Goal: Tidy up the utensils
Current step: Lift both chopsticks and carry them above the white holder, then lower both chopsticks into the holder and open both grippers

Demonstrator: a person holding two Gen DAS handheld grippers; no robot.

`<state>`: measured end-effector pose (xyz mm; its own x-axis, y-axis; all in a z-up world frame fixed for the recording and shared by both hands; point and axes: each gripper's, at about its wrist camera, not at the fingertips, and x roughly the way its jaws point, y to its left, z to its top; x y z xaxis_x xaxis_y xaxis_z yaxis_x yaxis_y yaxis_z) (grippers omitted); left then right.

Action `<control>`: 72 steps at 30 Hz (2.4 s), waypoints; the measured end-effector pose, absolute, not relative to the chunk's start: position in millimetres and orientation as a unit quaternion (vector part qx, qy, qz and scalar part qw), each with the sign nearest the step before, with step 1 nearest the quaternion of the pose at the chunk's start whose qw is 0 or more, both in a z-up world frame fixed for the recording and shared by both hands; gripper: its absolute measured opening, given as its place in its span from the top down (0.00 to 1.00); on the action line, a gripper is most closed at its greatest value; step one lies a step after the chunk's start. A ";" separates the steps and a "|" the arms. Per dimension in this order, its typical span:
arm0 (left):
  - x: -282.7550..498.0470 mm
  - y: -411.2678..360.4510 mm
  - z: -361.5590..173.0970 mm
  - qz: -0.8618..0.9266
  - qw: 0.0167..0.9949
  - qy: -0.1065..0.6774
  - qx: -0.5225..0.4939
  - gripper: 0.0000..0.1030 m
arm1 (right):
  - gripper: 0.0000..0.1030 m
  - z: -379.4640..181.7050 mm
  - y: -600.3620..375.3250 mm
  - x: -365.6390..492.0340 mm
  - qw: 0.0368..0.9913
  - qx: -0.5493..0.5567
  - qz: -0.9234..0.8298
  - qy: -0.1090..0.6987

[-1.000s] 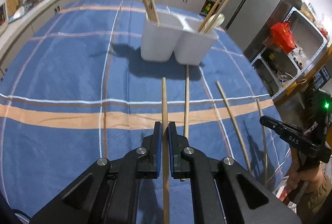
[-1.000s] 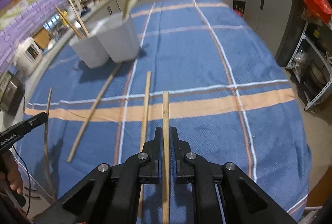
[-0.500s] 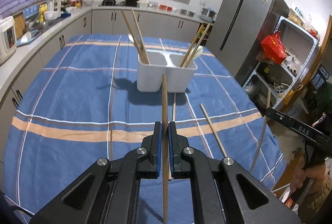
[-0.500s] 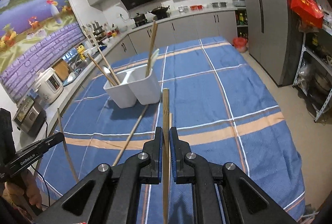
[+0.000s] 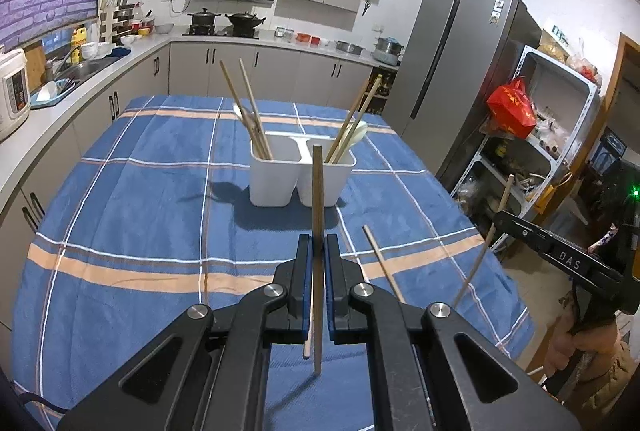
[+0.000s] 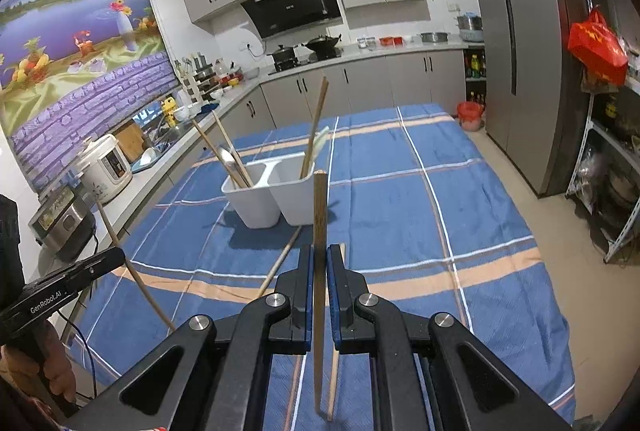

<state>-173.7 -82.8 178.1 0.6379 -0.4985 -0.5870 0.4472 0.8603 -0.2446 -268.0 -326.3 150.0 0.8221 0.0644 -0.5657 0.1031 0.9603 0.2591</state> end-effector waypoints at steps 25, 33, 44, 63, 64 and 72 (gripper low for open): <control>-132.8 -79.4 238.0 -0.275 0.920 0.278 -0.034 0.95 | 0.93 193.1 -316.8 -222.2 0.957 0.111 -0.006 0.269; -102.2 -75.5 272.8 -0.287 0.923 0.252 -0.052 0.95 | 0.93 228.7 -318.6 -202.7 0.965 0.107 -0.002 0.240; -33.6 -92.9 296.7 -0.273 0.934 0.226 -0.039 0.95 | 0.93 268.3 -312.5 -143.5 0.973 0.106 0.004 0.204; 68.4 -139.9 205.6 -0.260 0.904 0.337 -0.028 0.95 | 0.92 166.8 -330.4 -44.1 0.935 0.153 -0.021 0.319; 68.1 -140.7 205.8 -0.259 0.905 0.336 -0.028 0.95 | 0.92 165.7 -332.6 -43.8 0.935 0.154 -0.023 0.320; 53.3 -134.7 215.3 -0.257 0.910 0.324 -0.028 0.95 | 0.63 170.0 -336.9 -56.2 0.936 0.159 -0.037 0.313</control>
